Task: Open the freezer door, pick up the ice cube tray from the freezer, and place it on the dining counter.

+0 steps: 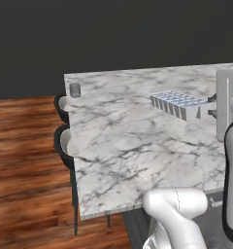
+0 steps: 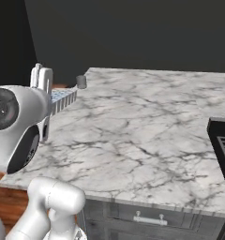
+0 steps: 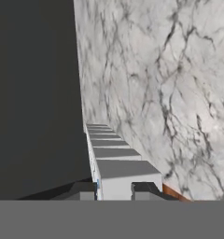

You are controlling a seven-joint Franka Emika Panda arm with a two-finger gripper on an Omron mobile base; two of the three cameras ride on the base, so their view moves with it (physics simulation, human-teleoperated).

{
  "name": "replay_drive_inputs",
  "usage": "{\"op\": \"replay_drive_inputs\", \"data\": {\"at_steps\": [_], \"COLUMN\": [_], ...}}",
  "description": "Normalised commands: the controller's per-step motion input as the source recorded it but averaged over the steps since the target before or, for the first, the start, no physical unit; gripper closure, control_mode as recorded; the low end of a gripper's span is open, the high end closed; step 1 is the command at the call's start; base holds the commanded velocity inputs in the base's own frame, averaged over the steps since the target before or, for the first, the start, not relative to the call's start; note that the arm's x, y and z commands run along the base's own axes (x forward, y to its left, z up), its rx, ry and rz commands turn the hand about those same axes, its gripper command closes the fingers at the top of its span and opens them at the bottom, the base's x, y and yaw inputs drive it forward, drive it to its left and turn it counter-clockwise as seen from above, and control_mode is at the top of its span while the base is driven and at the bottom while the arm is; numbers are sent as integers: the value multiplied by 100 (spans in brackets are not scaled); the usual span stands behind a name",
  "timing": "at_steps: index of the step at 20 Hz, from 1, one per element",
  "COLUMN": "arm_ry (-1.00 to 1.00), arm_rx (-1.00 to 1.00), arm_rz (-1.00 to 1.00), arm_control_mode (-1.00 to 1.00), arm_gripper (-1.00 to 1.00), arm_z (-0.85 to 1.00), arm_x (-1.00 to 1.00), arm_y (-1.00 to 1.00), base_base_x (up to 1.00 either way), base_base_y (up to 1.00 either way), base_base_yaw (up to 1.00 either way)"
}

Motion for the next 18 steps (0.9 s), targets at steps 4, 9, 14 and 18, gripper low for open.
{"op": "replay_drive_inputs", "data": {"at_steps": [4, 9, 14, 18], "arm_ry": [0, 0, 5, 17], "arm_rx": [0, 0, 0, 0], "arm_rz": [2, 9, 13, 10], "arm_control_mode": [-100, -100, -100, -100], "arm_gripper": [100, 100, 100, 100], "arm_z": [-26, -38, -44, -30], "arm_x": [93, 86, 77, 64], "arm_y": [2, 1, 6, 24], "base_base_x": [0, 0, 0, 0], "base_base_y": [0, 0, 0, 0], "base_base_yaw": [0, 0, 0, 0]}}
